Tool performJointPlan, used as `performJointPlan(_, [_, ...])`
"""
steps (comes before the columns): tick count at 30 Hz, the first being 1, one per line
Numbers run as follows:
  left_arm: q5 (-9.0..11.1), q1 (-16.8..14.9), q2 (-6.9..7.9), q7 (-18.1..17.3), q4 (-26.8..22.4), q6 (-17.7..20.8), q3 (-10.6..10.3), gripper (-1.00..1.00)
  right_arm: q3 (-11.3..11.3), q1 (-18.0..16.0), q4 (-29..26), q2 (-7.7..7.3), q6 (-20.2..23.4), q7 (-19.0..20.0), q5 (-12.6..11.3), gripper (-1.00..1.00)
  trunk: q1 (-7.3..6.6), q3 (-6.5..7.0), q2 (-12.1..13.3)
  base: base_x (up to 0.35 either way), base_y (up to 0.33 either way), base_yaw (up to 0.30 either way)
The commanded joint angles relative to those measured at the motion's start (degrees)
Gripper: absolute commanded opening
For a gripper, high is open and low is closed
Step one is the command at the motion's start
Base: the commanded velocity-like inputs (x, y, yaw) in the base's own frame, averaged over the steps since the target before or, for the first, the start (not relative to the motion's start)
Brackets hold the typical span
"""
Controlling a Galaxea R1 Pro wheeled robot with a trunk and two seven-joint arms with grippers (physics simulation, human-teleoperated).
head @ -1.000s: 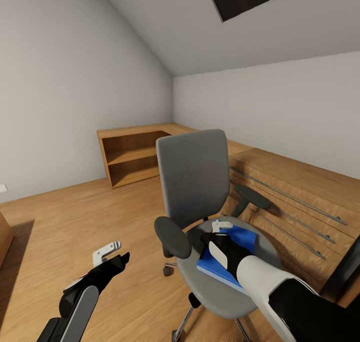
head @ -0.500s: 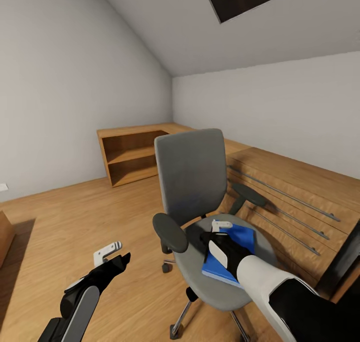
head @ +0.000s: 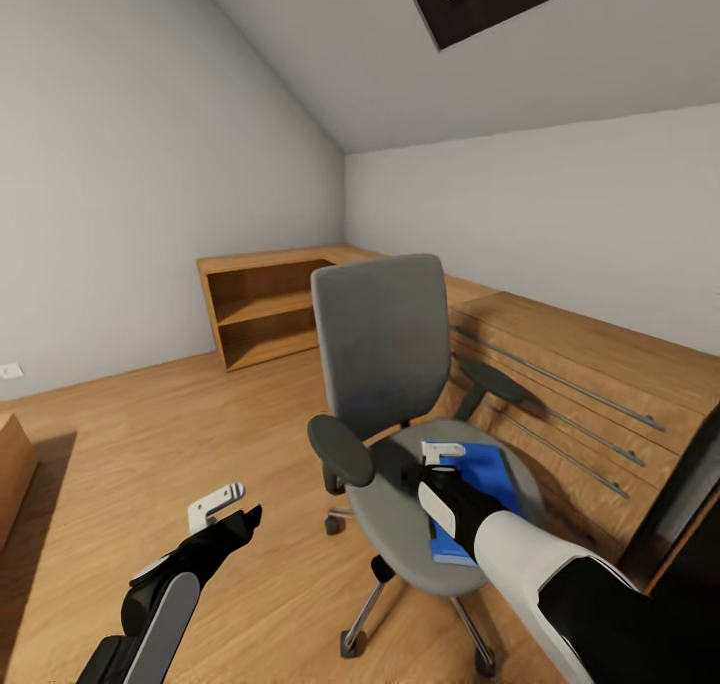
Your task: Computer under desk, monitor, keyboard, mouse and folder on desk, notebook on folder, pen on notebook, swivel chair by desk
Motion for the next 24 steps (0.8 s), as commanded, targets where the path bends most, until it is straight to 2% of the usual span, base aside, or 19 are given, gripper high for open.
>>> performJointPlan(1, [0.6, 0.0, 0.04, 0.6, -0.1, 0.1, -0.1, 1.00, -0.2, 0.0, 2.6, -0.02, 0.3, -0.3, -1.3, 1.00, -0.02, -0.07, 0.0, -0.245, 0.000, 0.000])
performJointPlan(5, [0.6, 0.0, 0.05, 0.6, -0.1, 0.1, -0.1, 1.00, -0.2, 0.0, 2.6, -0.02, 0.3, -0.3, -1.3, 1.00, -0.02, -0.07, 0.0, -0.201, 0.000, 0.000])
performJointPlan(16, [0.6, 0.0, 0.05, 0.6, -0.1, 0.1, -0.3, 1.00, -0.2, 0.0, 2.6, -0.02, 0.3, -0.3, -1.3, 1.00, -0.02, -0.07, 0.0, -0.030, -0.005, 0.000])
performJointPlan(24, [0.6, 0.0, 0.03, 0.5, 0.3, 0.1, -0.9, 1.00, -0.2, 0.0, 2.6, -0.02, 0.3, -0.3, -1.2, 1.00, -0.02, -0.07, 0.0, -0.157, -0.147, 0.000])
